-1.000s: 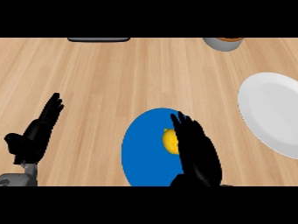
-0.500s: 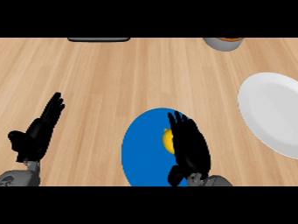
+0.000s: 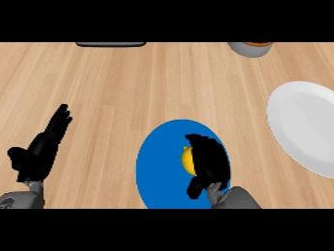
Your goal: Pick the lemon from the plate and place it in the plate
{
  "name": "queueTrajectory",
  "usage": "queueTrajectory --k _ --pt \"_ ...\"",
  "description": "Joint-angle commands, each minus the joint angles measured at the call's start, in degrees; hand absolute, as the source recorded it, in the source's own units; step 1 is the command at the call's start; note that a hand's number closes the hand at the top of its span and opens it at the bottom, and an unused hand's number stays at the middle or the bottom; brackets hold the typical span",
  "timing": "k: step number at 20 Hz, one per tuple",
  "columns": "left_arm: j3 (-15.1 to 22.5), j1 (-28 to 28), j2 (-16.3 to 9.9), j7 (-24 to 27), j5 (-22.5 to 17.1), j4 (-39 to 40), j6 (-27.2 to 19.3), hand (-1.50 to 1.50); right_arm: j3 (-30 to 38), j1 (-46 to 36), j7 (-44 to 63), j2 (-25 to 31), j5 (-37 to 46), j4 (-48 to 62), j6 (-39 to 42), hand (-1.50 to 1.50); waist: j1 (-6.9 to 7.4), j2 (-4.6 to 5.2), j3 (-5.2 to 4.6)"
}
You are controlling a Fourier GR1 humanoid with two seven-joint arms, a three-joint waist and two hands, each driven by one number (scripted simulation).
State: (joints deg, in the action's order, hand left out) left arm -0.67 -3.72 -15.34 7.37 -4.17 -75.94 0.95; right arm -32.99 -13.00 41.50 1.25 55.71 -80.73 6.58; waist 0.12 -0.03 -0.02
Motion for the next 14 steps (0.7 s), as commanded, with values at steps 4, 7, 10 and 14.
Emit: queueTrajectory --k 4,7,10,14 --pt "-0.78 -0.06 1.00 -0.97 0.89 -1.11 1.08 0.00 -0.09 -4.23 -7.12 -1.21 -1.93 11.58 -4.29 1.50 0.29 0.07 0.04" --pt "-1.85 -1.22 1.65 -2.71 1.51 -1.58 0.17 0.00 3.65 -1.06 -12.78 -0.21 0.39 7.61 -3.12 1.50 -0.01 0.02 0.03" --pt "-2.61 0.44 0.31 -2.41 0.29 -2.46 0.54 0.00 11.75 7.81 -20.23 16.41 -6.41 -1.89 -3.65 1.50 -2.18 -0.43 0.14" --pt "-4.28 2.74 0.72 -0.05 0.29 -0.87 -1.15 0.00 25.30 11.52 -25.29 27.44 -12.34 3.41 -5.09 1.50 -7.67 -0.22 0.59"
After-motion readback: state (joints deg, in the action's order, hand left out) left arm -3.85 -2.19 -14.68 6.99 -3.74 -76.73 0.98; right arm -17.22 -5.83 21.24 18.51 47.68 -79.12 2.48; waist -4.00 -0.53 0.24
